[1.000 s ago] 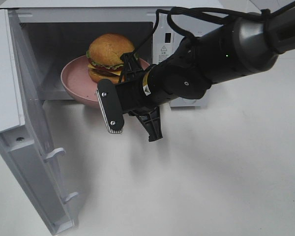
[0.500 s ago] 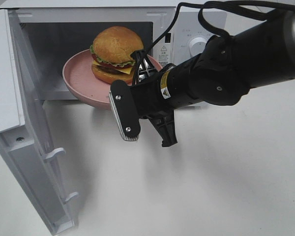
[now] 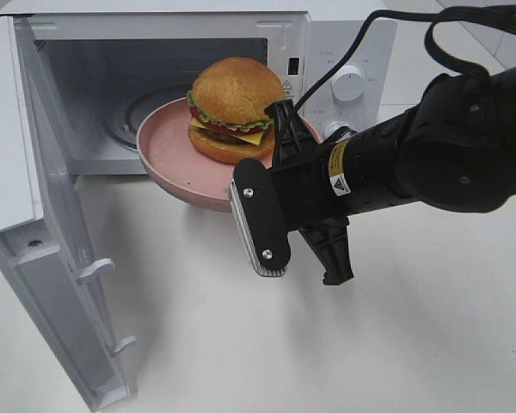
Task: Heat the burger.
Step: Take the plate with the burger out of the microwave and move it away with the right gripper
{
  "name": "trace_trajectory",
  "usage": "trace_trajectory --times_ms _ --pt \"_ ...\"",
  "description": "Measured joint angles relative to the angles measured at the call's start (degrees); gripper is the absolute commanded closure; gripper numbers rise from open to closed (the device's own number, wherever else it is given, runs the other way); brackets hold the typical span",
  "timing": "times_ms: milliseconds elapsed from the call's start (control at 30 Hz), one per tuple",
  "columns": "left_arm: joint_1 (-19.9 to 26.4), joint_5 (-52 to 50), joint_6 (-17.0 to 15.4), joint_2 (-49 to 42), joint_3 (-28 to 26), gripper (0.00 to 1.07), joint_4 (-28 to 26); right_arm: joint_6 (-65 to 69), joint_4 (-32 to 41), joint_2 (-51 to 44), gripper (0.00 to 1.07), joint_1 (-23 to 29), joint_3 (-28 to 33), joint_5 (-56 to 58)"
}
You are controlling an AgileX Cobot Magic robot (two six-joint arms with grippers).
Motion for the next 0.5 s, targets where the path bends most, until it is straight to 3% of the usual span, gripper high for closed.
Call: trace_trajectory --times_ms 500 --pt "0.0 0.0 0.0 0.0 0.0 0.09 0.0 0.0 0.0 -11.7 1.07 0.0 9.0 0.3"
